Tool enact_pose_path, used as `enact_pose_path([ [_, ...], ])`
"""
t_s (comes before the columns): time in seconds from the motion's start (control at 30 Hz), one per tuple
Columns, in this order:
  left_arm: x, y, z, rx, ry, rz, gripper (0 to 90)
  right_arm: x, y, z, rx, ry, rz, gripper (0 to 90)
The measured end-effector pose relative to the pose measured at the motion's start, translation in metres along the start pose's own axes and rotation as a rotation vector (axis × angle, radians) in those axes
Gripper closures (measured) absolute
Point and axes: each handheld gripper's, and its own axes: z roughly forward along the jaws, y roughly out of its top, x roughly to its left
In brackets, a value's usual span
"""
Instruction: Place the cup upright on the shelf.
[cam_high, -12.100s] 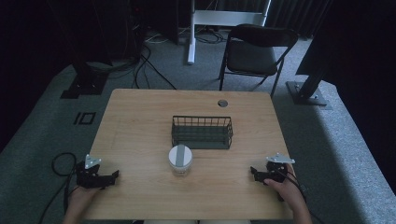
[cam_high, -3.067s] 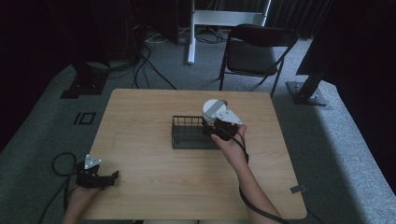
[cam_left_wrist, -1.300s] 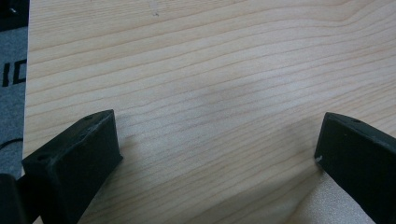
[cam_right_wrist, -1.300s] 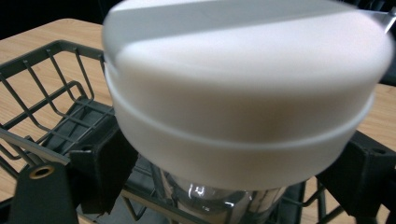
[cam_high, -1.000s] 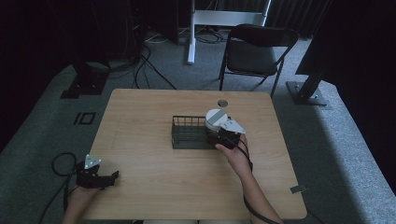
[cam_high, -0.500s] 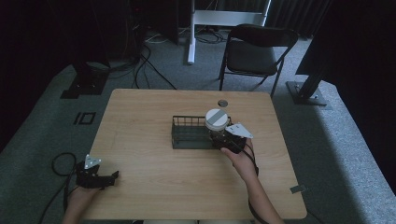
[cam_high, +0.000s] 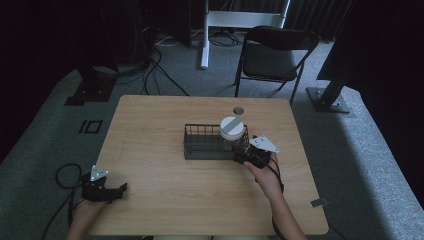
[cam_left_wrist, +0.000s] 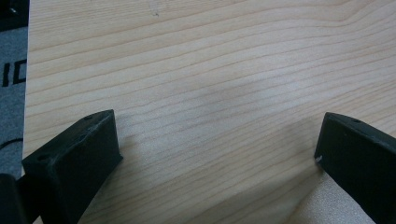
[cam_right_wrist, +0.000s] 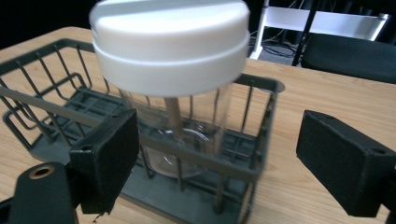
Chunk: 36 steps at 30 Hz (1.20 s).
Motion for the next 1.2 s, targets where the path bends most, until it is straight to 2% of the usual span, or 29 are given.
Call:
enact_pose_path([
  [0.67, 0.000, 0.000, 0.000, 0.000, 0.000, 0.000, 0.1, -0.030, -0.040, -0.011, 0.067, -0.045, 0.039, 13.1],
  [1.2, 0.000, 0.000, 0.000, 0.000, 0.000, 0.000, 0.1, -0.051, -0.059, -0.017, 0.147, -0.087, 0.063, 12.9],
])
